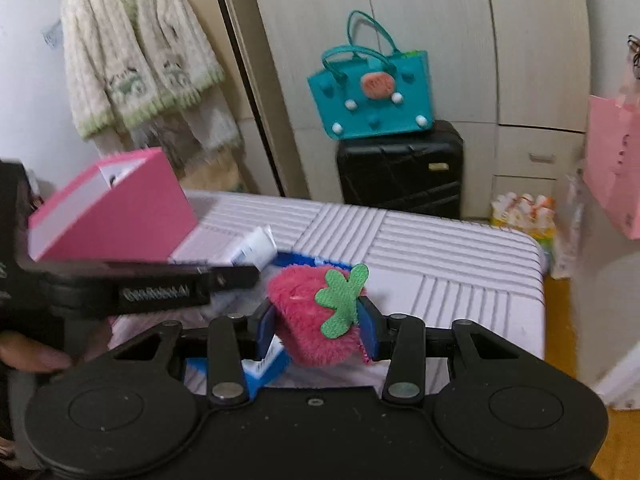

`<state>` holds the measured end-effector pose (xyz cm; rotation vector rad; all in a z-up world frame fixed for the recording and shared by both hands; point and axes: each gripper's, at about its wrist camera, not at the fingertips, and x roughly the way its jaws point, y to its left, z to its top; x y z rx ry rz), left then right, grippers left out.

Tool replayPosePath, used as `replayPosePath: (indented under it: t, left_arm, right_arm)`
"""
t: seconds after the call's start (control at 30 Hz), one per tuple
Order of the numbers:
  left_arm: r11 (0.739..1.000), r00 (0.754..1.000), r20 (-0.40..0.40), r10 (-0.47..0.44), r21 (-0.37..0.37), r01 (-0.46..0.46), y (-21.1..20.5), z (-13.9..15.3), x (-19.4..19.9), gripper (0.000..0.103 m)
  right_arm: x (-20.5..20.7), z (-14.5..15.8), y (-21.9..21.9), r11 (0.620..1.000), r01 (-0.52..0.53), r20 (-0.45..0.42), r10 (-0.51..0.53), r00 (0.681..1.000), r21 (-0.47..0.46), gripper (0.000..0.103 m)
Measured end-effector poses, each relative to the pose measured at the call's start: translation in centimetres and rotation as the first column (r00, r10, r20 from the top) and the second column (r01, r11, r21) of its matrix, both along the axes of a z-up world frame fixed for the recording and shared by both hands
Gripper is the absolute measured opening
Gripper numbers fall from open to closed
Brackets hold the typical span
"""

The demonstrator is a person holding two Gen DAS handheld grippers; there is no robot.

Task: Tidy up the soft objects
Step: 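Lift strawberry plush with right tool while left tool lifts white wipes pack toward box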

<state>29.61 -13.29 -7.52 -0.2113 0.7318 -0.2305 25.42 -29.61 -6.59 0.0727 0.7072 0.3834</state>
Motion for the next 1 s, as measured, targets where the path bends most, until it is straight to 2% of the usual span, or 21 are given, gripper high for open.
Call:
replayPosePath:
  t: [0.17, 0.37, 0.57, 0.67, 0.77, 0.93, 1.0]
  left_arm:
    - [0.999, 0.999, 0.014, -0.031, 0.009, 0.031, 0.0, 1.6, -2.1, 0.039]
    - [0.991, 0.992, 0.051, -0.115, 0.081, 0.111, -0.5, 4.0, -4.9, 0.039]
    - [0.972, 0.980, 0.040, -0.193, 0.143, 0.186, -0.2, 5.8, -7.7, 0.039]
    - [0.957, 0.975, 0.004, -0.223, 0.192, 0.218, 0.0, 6.2, -8.7, 0.039]
    - [0.948, 0.968, -0.029, -0.249, 0.196, 0.250, 0.6, 6.5, -9.5, 0.039]
    - [0.930, 0.962, -0.029, -0.270, 0.249, 0.269, 1.2, 7.2, -11.4, 0.039]
    - [0.924, 0.956, -0.045, -0.291, 0.246, 0.293, 1.8, 7.6, -12.0, 0.039]
  right_arm:
    - [-2.6, 1.0, 0.3, 1.000, -0.010, 0.000, 0.010, 1.000, -0.007, 0.048]
    - [-5.5, 2.2, 0.4, 1.000, -0.023, -0.005, 0.023, 1.000, -0.006, 0.048]
    - [-7.2, 2.8, 0.5, 0.999, -0.034, -0.025, 0.035, 0.999, 0.017, 0.048]
    - [-7.8, 2.8, 0.8, 0.999, -0.045, -0.039, 0.046, 0.998, 0.026, 0.048]
    - [-8.5, 2.8, 1.3, 0.998, -0.054, -0.049, 0.056, 0.997, 0.035, 0.048]
    - [-9.8, 2.7, 2.1, 0.996, -0.072, -0.081, 0.076, 0.994, 0.059, 0.048]
    - [-10.3, 2.9, 2.5, 0.994, -0.082, -0.092, 0.088, 0.992, 0.068, 0.048]
